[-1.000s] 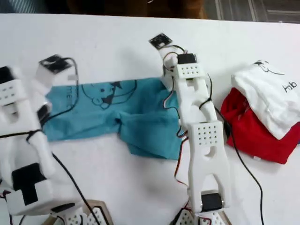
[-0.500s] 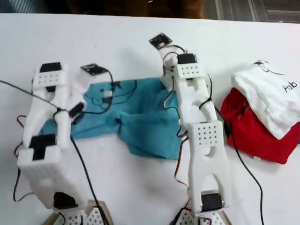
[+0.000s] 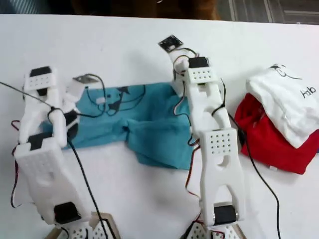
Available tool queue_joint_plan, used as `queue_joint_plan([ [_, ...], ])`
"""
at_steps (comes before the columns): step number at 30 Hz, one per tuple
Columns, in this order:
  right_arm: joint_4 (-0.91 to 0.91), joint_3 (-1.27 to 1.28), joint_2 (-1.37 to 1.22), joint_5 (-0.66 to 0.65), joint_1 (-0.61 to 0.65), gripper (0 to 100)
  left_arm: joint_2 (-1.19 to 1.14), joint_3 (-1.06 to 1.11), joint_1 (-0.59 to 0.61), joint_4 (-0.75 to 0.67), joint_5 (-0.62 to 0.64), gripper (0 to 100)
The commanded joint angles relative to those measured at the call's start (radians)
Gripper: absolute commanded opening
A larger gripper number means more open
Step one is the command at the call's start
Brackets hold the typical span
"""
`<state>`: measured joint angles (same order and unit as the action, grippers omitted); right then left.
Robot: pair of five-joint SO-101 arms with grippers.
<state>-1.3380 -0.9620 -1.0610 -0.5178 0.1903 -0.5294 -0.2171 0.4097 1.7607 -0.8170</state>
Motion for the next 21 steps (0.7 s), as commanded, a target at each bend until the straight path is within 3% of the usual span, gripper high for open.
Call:
queue_joint_plan([
  [1, -0.013, -0.011, 0.019, 0.008, -0.012, 1.8, 0.178, -0.044, 0.048, 0.023, 0.034, 3],
  [9, -0.128, -0.011, 0.239, 0.009, 0.038, 1.8, 0.428, -0.047, 0.166, 0.018, 0.069, 3],
  [13, -0.183, -0.002, 0.334, 0.009, 0.159, 1.8, 0.43, -0.044, 0.262, 0.018, 0.157, 3],
  [21, -0.113, 0.023, 0.266, 0.002, 0.395, 1.8, 0.431, -0.044, 0.462, 0.02, 0.183, 3],
])
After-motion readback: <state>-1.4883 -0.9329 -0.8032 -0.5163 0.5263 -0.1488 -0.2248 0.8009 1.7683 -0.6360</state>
